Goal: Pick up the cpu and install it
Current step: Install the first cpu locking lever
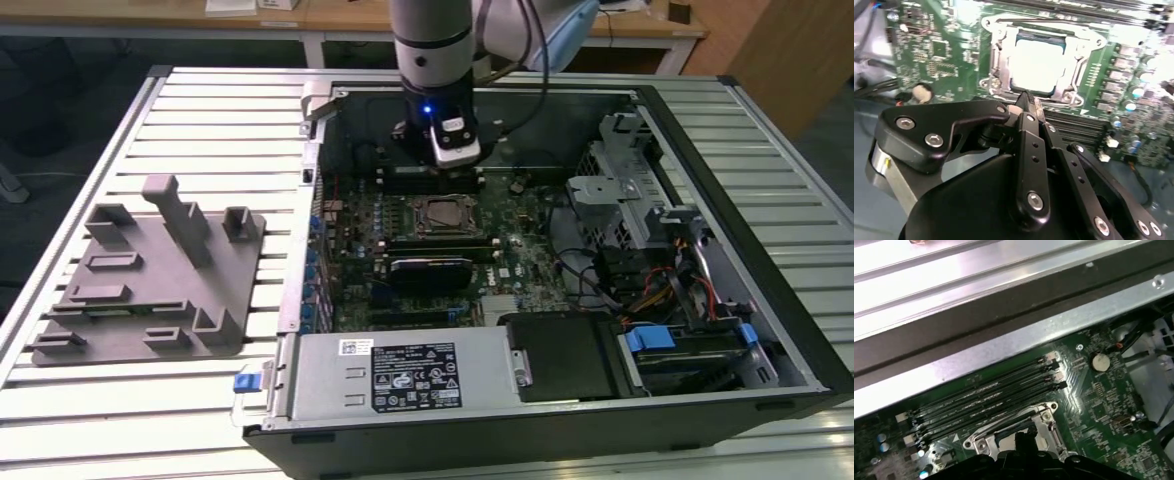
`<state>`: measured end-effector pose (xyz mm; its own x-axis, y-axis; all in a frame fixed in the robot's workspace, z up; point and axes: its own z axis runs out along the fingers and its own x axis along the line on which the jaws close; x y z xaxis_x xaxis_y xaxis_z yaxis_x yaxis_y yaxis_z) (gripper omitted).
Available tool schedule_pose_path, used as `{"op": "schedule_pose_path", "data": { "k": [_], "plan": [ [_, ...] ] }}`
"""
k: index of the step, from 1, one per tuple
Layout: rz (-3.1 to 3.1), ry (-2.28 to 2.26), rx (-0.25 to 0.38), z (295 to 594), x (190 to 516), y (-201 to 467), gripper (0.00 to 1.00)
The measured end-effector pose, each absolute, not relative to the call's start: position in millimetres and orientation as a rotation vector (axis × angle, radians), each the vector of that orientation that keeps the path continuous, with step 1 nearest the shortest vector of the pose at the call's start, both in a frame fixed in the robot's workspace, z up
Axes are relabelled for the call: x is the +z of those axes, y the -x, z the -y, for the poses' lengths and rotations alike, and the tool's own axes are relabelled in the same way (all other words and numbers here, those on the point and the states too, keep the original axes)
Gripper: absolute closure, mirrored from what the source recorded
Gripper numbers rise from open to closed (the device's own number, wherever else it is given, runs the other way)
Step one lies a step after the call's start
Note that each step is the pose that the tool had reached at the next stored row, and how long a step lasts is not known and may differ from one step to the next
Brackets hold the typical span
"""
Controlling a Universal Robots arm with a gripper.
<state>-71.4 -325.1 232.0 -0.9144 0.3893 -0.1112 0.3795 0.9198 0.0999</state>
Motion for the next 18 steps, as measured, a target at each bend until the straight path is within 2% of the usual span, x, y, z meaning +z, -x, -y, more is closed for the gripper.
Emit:
{"op": "schedule_pose_path", "data": {
  "k": [6, 18],
  "plan": [
    [-3.039, -0.614, 0.076, 325, 232, 60, 0.89],
    [-3.062, -0.519, 0.075, 325, 232, 59, 0.89]
  ]
}}
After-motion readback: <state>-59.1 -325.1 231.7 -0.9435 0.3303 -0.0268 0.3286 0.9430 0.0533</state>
